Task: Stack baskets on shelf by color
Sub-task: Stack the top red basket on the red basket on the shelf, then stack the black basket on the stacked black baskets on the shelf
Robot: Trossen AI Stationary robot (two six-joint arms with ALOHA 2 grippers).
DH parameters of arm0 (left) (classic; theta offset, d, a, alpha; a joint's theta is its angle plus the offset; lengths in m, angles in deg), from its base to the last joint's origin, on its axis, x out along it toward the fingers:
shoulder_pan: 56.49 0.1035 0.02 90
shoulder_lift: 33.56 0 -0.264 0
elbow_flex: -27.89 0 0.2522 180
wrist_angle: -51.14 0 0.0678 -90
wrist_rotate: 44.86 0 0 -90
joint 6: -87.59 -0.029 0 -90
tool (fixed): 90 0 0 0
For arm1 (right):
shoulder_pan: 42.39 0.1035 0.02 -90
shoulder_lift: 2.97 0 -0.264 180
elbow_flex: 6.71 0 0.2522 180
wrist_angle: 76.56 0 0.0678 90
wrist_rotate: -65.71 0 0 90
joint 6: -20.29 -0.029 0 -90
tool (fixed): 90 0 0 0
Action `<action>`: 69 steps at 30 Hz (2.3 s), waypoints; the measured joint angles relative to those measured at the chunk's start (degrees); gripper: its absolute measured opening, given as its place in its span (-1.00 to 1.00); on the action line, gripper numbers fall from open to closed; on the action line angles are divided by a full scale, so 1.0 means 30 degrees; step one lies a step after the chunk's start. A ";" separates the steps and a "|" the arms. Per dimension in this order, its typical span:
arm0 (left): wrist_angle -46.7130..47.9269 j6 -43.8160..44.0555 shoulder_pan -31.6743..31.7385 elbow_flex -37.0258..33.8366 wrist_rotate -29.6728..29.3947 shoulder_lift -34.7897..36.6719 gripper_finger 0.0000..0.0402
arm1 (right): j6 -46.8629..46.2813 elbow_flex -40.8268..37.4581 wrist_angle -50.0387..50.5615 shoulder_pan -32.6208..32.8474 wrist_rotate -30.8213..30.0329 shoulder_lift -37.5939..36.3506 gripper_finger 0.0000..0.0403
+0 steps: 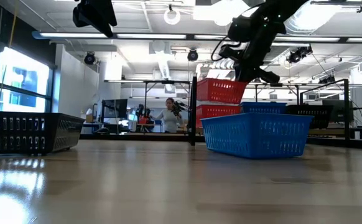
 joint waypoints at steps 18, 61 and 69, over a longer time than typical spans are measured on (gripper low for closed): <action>0.0005 -0.0028 0.0007 0.0000 0.0000 0.0000 -0.12 | -0.0924 0.0000 -0.0814 -0.0195 0.0325 0.1164 -1.00; 0.0000 0.0000 0.0029 0.0000 -0.0091 0.0000 -0.12 | -0.1517 0.0000 -0.0787 -0.0034 -0.1236 0.1647 -0.54; 0.0007 0.0168 0.0015 0.0000 0.0124 0.0000 -0.12 | -0.1031 0.0000 -0.0996 -0.0093 -0.1172 0.0406 -0.50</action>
